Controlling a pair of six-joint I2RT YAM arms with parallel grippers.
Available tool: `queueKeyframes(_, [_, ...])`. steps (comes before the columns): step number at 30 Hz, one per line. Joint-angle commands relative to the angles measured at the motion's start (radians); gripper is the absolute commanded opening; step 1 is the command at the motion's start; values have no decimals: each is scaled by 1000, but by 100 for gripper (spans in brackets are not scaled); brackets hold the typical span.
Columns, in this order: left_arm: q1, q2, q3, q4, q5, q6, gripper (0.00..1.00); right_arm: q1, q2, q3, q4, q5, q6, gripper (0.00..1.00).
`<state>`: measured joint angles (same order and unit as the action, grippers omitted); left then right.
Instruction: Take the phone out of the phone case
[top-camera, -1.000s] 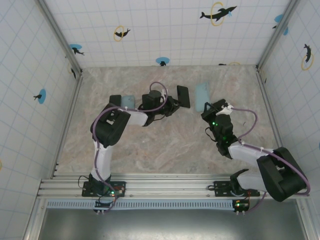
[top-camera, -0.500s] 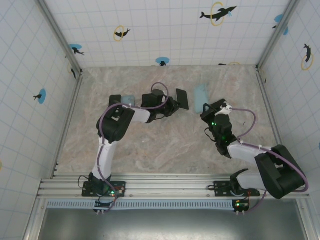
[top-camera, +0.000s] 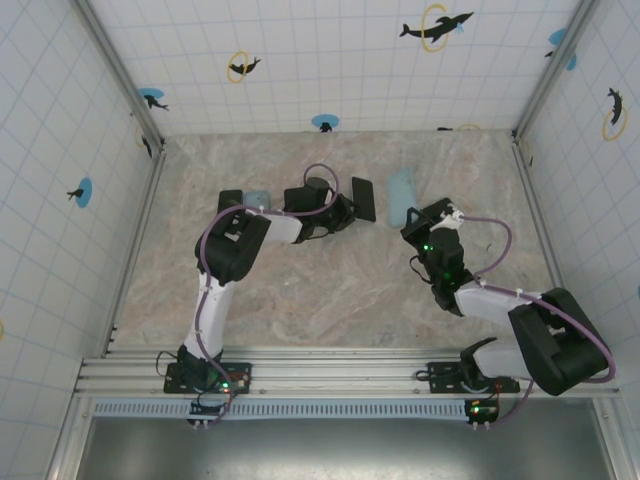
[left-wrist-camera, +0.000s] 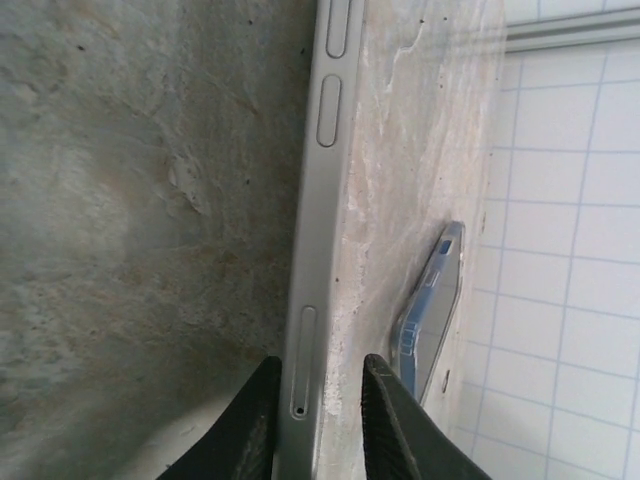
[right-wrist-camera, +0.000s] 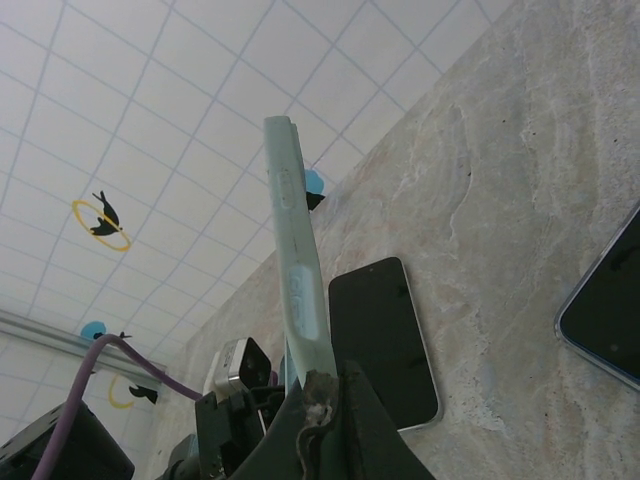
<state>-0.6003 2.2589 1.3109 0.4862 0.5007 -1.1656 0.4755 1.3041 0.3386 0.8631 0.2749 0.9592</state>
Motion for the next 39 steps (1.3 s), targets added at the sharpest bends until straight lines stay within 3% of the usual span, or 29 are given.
queueKeyframes(1, [8, -20, 29, -46, -21, 62, 28, -7, 12, -26, 46, 6, 8, 0])
queueKeyframes(20, [7, -125, 38, -302, -144, 281, 40, -13, 86, 7, 45, -2, -34, 0])
queueKeyframes(31, [1, -266, 1, -304, -153, 323, 46, -55, 341, 168, 72, -52, -150, 0])
queueKeyframes(39, [0, -464, -162, -249, -89, 322, 53, -84, 531, 315, 71, -99, -174, 0])
